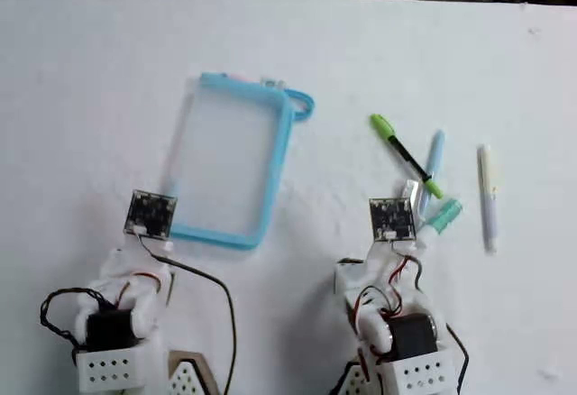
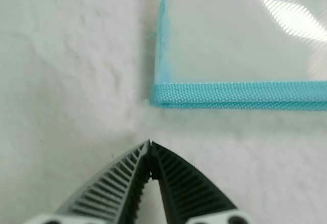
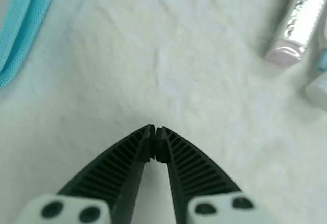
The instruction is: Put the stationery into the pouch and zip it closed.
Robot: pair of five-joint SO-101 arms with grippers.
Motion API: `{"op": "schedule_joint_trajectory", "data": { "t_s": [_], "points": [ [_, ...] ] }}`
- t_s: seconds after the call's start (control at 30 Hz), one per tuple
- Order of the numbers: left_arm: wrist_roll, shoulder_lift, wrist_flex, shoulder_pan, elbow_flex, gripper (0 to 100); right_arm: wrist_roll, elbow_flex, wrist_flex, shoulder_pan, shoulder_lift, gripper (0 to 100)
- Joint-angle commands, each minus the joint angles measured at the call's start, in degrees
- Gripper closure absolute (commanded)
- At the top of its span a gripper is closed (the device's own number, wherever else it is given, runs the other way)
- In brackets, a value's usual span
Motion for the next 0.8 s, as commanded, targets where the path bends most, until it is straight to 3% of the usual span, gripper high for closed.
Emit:
{"op": "schedule_joint_trajectory", "data": {
  "t_s": [0.0, 0.13, 0.27, 0.37, 0.43, 0.5, 0.63, 0.77],
  "points": [
    [-0.44, 0.22, 0.26, 0.04, -0.18, 98, -0.09, 0.35, -0.57, -0.31, -0.31, 98.1],
    [-0.53, 0.22, 0.26, -0.04, -0.18, 98, 0.88, 0.35, -0.66, -0.84, -0.31, 98.1],
    [-0.53, 0.13, -0.44, -1.19, -0.7, 98, 7.74, 0.35, -2.77, -0.22, -0.31, 98.1],
    [-0.26, 0.13, -3.43, -3.21, -3.16, 98, 19.16, 0.35, -5.14, 4.97, -0.31, 98.1],
    [-0.53, 0.22, -1.93, -4.26, -6.42, 98, 30.68, -0.35, -7.52, 9.27, -0.4, 98.1],
    [-1.85, 0.22, 1.41, -4.62, -12.84, 98, 37.54, -2.81, -9.8, 12.35, -0.4, 98.1],
    [-5.27, 0.22, 6.33, -6.02, -28.57, 98, 35.34, -14.95, -10.15, 15.43, -0.31, 98.1],
    [-5.71, 0.31, 5.89, -6.2, -39.21, 97, 34.9, -26.02, -9.63, 13.05, 0.84, 98.1]
  ]
}}
